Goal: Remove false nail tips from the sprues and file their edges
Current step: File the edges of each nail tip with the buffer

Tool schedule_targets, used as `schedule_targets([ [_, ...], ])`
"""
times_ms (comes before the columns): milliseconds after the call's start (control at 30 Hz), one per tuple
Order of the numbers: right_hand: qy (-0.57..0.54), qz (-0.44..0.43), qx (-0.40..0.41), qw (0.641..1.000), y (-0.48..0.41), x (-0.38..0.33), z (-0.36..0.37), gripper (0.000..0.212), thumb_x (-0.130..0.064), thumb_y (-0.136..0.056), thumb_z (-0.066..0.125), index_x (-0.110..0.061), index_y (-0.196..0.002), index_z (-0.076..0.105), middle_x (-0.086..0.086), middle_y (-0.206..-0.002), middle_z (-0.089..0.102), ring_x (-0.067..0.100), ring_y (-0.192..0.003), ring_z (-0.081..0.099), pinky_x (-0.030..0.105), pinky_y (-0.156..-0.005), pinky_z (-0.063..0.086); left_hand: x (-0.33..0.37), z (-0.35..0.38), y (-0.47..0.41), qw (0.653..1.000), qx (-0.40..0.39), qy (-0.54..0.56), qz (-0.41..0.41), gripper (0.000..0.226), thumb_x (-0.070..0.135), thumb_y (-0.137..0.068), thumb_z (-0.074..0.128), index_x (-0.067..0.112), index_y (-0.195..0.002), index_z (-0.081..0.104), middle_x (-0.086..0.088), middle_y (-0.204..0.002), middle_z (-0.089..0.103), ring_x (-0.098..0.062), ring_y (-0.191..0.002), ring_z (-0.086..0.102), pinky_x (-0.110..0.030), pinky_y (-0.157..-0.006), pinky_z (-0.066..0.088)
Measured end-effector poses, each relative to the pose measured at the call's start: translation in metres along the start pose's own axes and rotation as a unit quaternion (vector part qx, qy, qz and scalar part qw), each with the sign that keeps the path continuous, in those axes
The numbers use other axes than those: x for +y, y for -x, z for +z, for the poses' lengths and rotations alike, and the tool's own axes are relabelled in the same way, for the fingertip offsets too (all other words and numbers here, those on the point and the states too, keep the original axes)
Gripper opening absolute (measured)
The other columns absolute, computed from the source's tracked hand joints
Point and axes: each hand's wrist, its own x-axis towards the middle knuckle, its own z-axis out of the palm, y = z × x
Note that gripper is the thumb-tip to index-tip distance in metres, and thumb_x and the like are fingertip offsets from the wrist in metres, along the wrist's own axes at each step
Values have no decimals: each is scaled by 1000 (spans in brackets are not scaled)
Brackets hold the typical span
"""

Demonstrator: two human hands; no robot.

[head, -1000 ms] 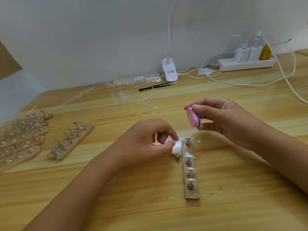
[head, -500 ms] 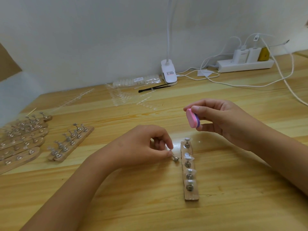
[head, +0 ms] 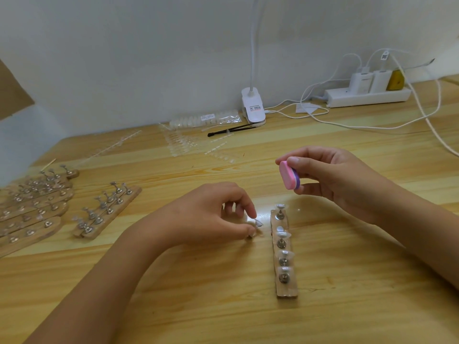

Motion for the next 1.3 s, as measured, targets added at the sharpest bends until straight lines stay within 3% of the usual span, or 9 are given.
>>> schedule_targets([
  [333, 0, 2, 2, 1000, 0, 1, 1, 24, -28, -77, 67, -16, -94, 78, -1, -88, 74, 4, -70, 67, 16, -59, 52, 4, 5, 1, 997, -53, 58, -5, 19, 16, -87, 72, 32, -97, 73, 15, -80, 68, 3, -69, 57, -12, -65, 45],
  [467, 5, 2, 3, 1000, -1, 1, 1, 25, -28, -78, 67, -15, -97, 78, -2, -90, 74, 4, -71, 67, 16, -60, 53, 7, 9, -1, 995, 39, 81, 48, 10, 20, -87, 75, 27, -92, 72, 8, -82, 71, -7, -73, 62, -24, -69, 54],
  [533, 8, 1, 4, 1000, -1, 2, 1, 26, -29, -78, 67, -15, -97, 77, -2, -91, 74, 4, -72, 67, 16, -60, 52, 8, 15, -3, 986, 108, 80, 102, 10, 18, -86, 76, 23, -94, 72, 5, -82, 71, -10, -73, 63, -23, -70, 54],
  [600, 8, 1, 4, 1000, -1, 2, 1, 25, -30, -78, 68, -16, -96, 78, -2, -90, 74, 3, -72, 67, 16, -60, 52, 9, 22, -4, 973, 161, 20, 162, 11, 17, -86, 77, 21, -95, 72, 8, -79, 67, -9, -72, 61, -19, -68, 50],
  [700, 10, 5, 6, 1000, -1, 2, 1, 22, -30, -78, 68, -20, -93, 79, -3, -89, 74, 3, -72, 67, 15, -60, 52, 9, 29, -5, 938, 214, -140, 236, 9, 21, -88, 75, 17, -96, 73, 11, -81, 64, -4, -74, 53, -26, -67, 50],
  [833, 11, 5, 6, 1000, -1, 2, 1, 22, -31, -77, 68, -20, -93, 79, -3, -90, 74, 3, -73, 67, 15, -60, 52, 8, 31, -6, 901, 238, -215, 292, 13, 25, -92, 70, 13, -92, 74, 5, -81, 66, -14, -76, 58, -35, -64, 52],
  [967, 12, 3, 5, 1000, -2, 2, 1, 23, -32, -76, 68, -21, -93, 79, -3, -91, 74, 3, -73, 67, 16, -60, 52, 7, 31, -7, 893, 230, -243, 302, 18, 27, -93, 66, 12, -86, 73, 2, -80, 66, -20, -75, 60, -38, -60, 53],
  [1167, 8, 2, 7, 1000, -2, 3, 0, 22, -32, -76, 68, -22, -92, 79, -2, -90, 73, 4, -74, 66, 16, -61, 53, 4, 23, -3, 895, 240, -242, 289, 6, 18, -86, 70, 13, -87, 71, 4, -78, 60, -17, -74, 55, -37, -57, 50],
  [1300, 5, 2, 12, 1000, -3, 3, 0, 23, -31, -76, 68, -20, -93, 79, -1, -88, 73, 4, -73, 66, 16, -60, 53, 10, 26, -1, 882, 236, -253, 322, 11, 13, -85, 70, 15, -94, 75, -2, -86, 61, -17, -78, 51, -26, -68, 47],
])
